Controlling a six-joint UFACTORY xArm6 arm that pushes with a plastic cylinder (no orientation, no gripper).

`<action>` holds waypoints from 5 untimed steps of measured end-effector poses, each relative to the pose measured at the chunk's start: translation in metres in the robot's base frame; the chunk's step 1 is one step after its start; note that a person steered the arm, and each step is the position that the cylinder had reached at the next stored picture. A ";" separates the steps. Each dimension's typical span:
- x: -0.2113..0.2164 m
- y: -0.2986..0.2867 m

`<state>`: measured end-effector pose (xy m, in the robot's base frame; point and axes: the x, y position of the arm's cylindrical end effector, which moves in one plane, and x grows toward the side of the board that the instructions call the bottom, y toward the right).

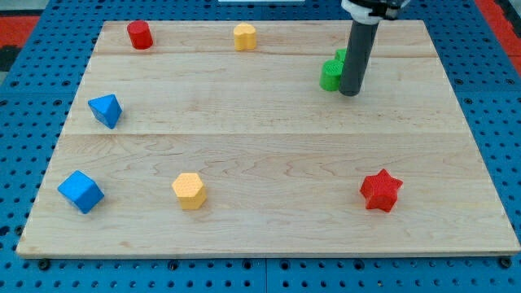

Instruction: Point your arm at the center

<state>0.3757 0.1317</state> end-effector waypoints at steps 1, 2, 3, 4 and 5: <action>0.011 -0.033; 0.029 -0.093; 0.049 -0.136; 0.050 -0.140; 0.051 -0.140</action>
<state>0.4264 -0.0081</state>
